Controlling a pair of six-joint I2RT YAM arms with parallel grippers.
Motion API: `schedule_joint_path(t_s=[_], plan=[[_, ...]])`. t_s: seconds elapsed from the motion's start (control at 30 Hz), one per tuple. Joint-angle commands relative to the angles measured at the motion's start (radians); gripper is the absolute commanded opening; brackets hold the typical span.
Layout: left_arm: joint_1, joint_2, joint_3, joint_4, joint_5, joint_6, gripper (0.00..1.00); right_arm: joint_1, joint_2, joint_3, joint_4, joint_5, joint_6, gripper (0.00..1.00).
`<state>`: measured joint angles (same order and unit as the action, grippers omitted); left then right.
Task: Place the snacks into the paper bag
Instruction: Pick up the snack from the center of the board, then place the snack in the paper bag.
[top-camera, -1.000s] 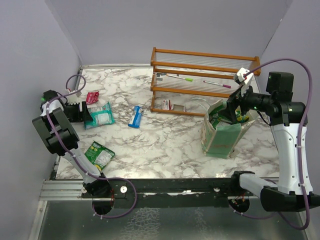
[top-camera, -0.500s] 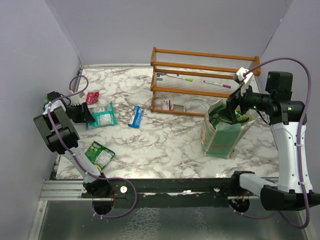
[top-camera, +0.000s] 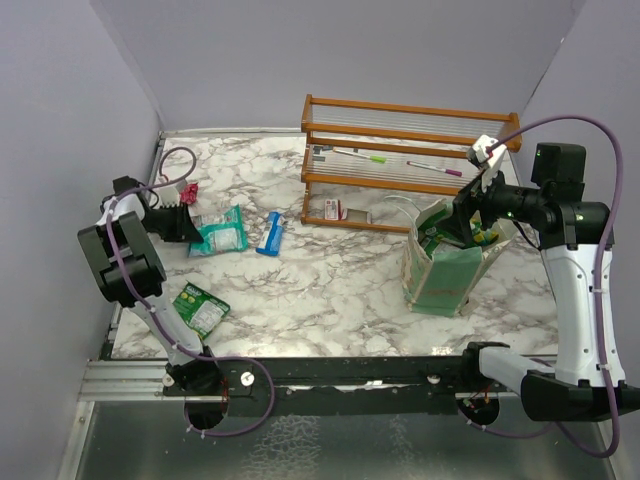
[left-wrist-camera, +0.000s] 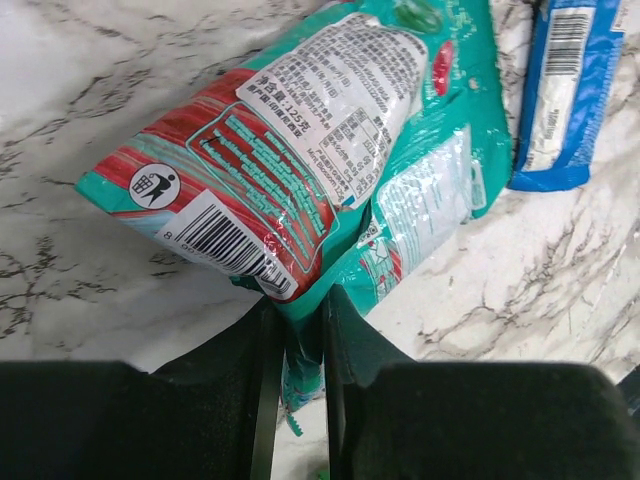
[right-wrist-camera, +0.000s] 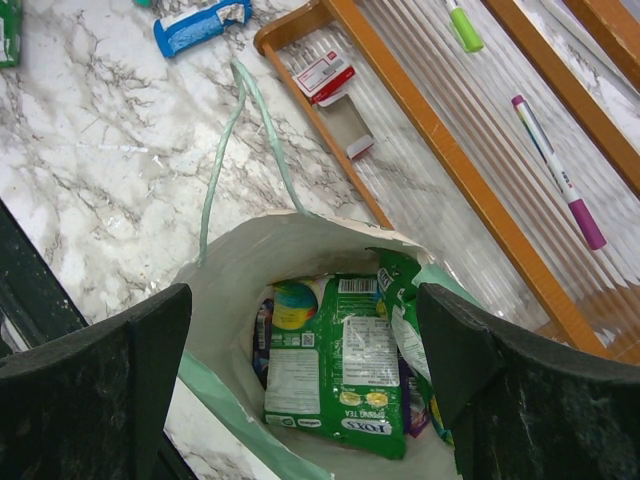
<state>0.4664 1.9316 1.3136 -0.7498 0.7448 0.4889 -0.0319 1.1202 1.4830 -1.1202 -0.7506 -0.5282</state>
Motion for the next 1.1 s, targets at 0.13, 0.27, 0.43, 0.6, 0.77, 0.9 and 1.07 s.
schedule_joint_path(t_s=[0.13,0.27,0.43,0.6,0.77,0.9,1.07], plan=[[-0.092,-0.173,0.033,-0.123,0.035,0.074,0.0,0.003,0.002,0.044,0.024,-0.053,0.023,0.92],[-0.162,-0.258,0.036,-0.141,0.037,0.071,0.0,0.004,0.015,0.022,0.051,-0.15,0.029,0.91],[-0.25,-0.361,0.078,-0.175,0.043,0.067,0.0,0.007,0.012,0.003,0.097,-0.225,0.031,0.9],[-0.34,-0.445,0.137,-0.201,0.05,0.053,0.0,0.012,0.013,-0.012,0.159,-0.271,0.057,0.89],[-0.473,-0.503,0.228,-0.189,0.037,0.007,0.0,0.037,0.022,-0.053,0.273,-0.344,0.153,0.88],[-0.573,-0.514,0.316,-0.166,0.013,-0.036,0.0,0.06,0.031,-0.054,0.353,-0.352,0.204,0.88],[-0.703,-0.473,0.471,-0.164,-0.015,-0.096,0.0,0.071,0.053,-0.056,0.448,-0.37,0.266,0.88]])
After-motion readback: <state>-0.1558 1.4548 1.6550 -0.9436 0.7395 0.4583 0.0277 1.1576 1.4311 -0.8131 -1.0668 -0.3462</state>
